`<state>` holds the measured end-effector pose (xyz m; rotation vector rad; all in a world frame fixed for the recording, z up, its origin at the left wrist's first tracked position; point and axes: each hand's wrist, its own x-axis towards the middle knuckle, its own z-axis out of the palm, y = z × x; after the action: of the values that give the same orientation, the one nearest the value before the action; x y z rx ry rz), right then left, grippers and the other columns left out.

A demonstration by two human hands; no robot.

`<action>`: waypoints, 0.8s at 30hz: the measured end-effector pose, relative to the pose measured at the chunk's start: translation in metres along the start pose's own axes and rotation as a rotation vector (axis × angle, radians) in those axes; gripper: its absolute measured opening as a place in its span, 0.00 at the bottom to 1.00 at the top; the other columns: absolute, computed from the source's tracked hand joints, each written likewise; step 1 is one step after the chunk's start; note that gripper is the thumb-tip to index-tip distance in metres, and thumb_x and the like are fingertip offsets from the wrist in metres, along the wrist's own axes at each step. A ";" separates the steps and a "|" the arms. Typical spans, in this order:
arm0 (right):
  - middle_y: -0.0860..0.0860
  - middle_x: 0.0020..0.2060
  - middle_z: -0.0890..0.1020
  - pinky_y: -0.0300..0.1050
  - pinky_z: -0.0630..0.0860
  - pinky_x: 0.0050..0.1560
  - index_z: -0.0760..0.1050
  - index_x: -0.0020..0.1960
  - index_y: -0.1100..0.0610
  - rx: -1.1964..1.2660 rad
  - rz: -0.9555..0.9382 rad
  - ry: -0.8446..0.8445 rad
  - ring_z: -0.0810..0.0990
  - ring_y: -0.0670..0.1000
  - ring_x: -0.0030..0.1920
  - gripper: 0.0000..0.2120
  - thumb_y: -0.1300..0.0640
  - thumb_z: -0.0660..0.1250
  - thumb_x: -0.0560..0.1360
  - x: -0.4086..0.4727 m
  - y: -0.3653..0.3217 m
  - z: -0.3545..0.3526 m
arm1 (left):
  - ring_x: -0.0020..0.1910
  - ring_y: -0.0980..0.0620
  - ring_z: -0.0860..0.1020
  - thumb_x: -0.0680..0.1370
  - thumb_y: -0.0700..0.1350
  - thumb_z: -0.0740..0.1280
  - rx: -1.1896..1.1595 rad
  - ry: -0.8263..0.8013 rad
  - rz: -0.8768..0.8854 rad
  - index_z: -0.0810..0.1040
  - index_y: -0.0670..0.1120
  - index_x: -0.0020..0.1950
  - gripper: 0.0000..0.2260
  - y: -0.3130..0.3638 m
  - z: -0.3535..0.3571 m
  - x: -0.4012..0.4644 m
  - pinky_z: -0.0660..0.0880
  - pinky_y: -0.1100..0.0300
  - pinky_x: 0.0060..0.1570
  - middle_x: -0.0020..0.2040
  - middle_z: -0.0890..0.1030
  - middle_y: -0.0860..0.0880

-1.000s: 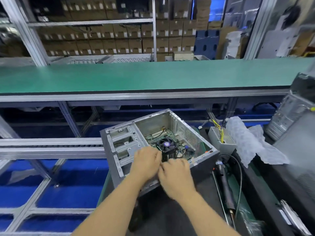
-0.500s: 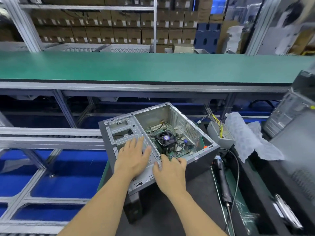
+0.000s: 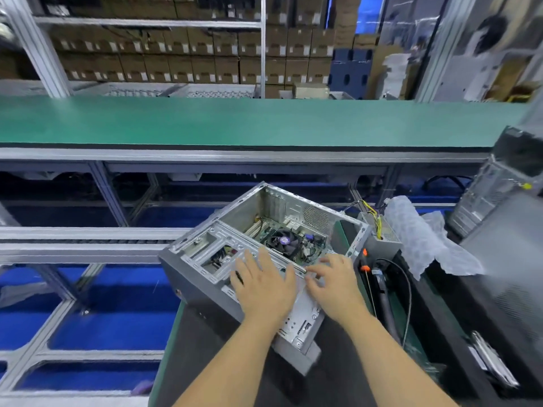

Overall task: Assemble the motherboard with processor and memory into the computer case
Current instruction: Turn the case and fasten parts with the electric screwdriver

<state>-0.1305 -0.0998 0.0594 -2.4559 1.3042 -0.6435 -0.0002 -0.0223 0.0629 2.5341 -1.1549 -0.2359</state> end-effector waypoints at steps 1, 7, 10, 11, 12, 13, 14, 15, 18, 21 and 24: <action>0.60 0.68 0.73 0.55 0.61 0.74 0.78 0.68 0.52 -0.008 0.114 0.026 0.63 0.60 0.70 0.18 0.49 0.66 0.80 -0.007 -0.008 0.003 | 0.80 0.41 0.44 0.81 0.65 0.48 0.016 0.029 0.034 0.46 0.48 0.81 0.34 -0.007 -0.006 0.010 0.43 0.42 0.76 0.81 0.47 0.41; 0.56 0.80 0.33 0.57 0.59 0.77 0.39 0.83 0.54 0.391 0.554 0.020 0.51 0.65 0.79 0.36 0.50 0.58 0.85 -0.030 -0.052 0.013 | 0.79 0.50 0.54 0.84 0.60 0.46 0.185 -0.088 0.479 0.64 0.54 0.77 0.24 -0.056 -0.041 0.077 0.51 0.46 0.77 0.80 0.60 0.52; 0.60 0.80 0.37 0.55 0.62 0.74 0.41 0.83 0.54 0.449 0.626 0.059 0.53 0.64 0.79 0.33 0.51 0.56 0.85 -0.030 -0.053 0.013 | 0.78 0.54 0.57 0.84 0.59 0.45 0.149 -0.121 0.533 0.63 0.56 0.77 0.23 -0.064 -0.036 0.082 0.50 0.49 0.77 0.79 0.61 0.54; 0.60 0.81 0.40 0.55 0.64 0.73 0.45 0.83 0.54 0.459 0.651 0.054 0.54 0.64 0.79 0.31 0.51 0.55 0.85 -0.029 -0.052 0.014 | 0.79 0.54 0.55 0.84 0.60 0.45 0.135 -0.134 0.519 0.61 0.57 0.78 0.24 -0.065 -0.033 0.083 0.49 0.49 0.77 0.80 0.58 0.55; 0.60 0.81 0.43 0.55 0.65 0.72 0.50 0.82 0.54 0.460 0.661 0.055 0.56 0.64 0.78 0.28 0.51 0.54 0.86 -0.028 -0.051 0.014 | 0.79 0.54 0.52 0.84 0.60 0.44 0.136 -0.155 0.503 0.57 0.57 0.80 0.25 -0.065 -0.030 0.085 0.47 0.49 0.77 0.81 0.55 0.56; 0.60 0.81 0.45 0.55 0.66 0.71 0.57 0.81 0.55 0.457 0.661 0.059 0.58 0.64 0.78 0.25 0.52 0.54 0.86 -0.028 -0.050 0.015 | 0.80 0.54 0.49 0.83 0.61 0.43 0.146 -0.179 0.489 0.55 0.58 0.80 0.25 -0.065 -0.028 0.087 0.45 0.49 0.77 0.81 0.52 0.56; 0.60 0.80 0.47 0.54 0.68 0.70 0.63 0.78 0.55 0.453 0.655 0.064 0.60 0.64 0.76 0.22 0.52 0.54 0.86 -0.028 -0.050 0.016 | 0.80 0.53 0.46 0.83 0.62 0.42 0.157 -0.196 0.477 0.54 0.58 0.81 0.26 -0.065 -0.027 0.089 0.43 0.48 0.77 0.81 0.50 0.57; 0.60 0.80 0.47 0.54 0.70 0.68 0.67 0.76 0.56 0.444 0.648 0.068 0.63 0.65 0.75 0.20 0.52 0.53 0.86 -0.028 -0.049 0.017 | 0.80 0.53 0.44 0.83 0.62 0.41 0.164 -0.200 0.468 0.54 0.58 0.80 0.26 -0.064 -0.026 0.090 0.43 0.47 0.77 0.81 0.50 0.57; 0.60 0.79 0.48 0.55 0.73 0.64 0.69 0.73 0.56 0.381 0.635 0.061 0.69 0.67 0.70 0.19 0.54 0.51 0.86 -0.027 -0.048 0.019 | 0.80 0.52 0.48 0.82 0.63 0.41 0.126 -0.168 0.439 0.59 0.57 0.78 0.26 -0.060 -0.020 0.088 0.47 0.44 0.76 0.81 0.55 0.55; 0.61 0.79 0.50 0.55 0.73 0.64 0.70 0.73 0.54 0.353 0.611 0.054 0.71 0.67 0.68 0.19 0.57 0.51 0.85 -0.025 -0.045 0.019 | 0.79 0.50 0.50 0.81 0.64 0.41 0.106 -0.137 0.407 0.62 0.56 0.76 0.28 -0.057 -0.016 0.084 0.49 0.42 0.76 0.79 0.58 0.54; 0.60 0.79 0.51 0.46 0.71 0.52 0.68 0.75 0.50 0.334 0.565 0.041 0.73 0.63 0.66 0.20 0.57 0.51 0.86 -0.021 -0.038 0.016 | 0.78 0.49 0.52 0.78 0.66 0.38 0.088 -0.110 0.352 0.63 0.55 0.75 0.32 -0.057 -0.016 0.077 0.51 0.41 0.75 0.78 0.60 0.53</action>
<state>-0.1059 -0.0609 0.0572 -1.7086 1.6506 -0.6878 0.0944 -0.0418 0.0563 2.3604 -1.6604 -0.2409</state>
